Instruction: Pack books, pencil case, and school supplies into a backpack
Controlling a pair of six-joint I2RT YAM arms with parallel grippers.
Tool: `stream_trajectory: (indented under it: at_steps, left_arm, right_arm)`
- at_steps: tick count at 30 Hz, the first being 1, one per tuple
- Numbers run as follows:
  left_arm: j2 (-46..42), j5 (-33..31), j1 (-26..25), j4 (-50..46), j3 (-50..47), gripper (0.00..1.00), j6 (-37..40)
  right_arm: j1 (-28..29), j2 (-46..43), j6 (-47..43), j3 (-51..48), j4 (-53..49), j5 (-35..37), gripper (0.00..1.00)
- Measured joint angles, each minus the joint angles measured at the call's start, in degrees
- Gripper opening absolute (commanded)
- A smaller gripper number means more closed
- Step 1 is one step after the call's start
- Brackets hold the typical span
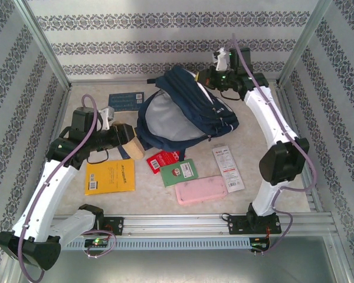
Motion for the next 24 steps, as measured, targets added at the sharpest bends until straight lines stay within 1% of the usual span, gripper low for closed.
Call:
stream_trajectory:
  at_steps: [4, 10, 15, 20, 24]
  left_arm:
    - [2.19, 1.09, 0.00, 3.52, 1.44, 0.23, -4.55]
    - [9.60, 2.64, 0.00, 14.49, 3.76, 0.21, -13.57]
    - [17.86, 2.62, 0.00, 21.84, 6.21, 0.20, -19.06]
    - [27.69, 4.33, -0.11, 30.56, 7.13, 0.20, -25.07]
    - [35.91, 5.42, -1.25, 37.57, 7.10, 0.20, -30.88]
  right_arm:
    - [-0.33, -5.16, 1.44, -4.39, 1.22, 0.98, 0.00]
    - [-0.35, -10.62, 3.15, -12.39, 4.42, 0.59, 0.00]
    - [-0.87, -12.59, 5.86, -19.54, 9.73, -2.43, 0.00]
    - [-2.25, -13.22, 8.26, -22.80, 13.94, -5.35, 0.00]
    - [-3.74, -13.55, 11.72, -24.39, 18.43, -7.74, 0.00]
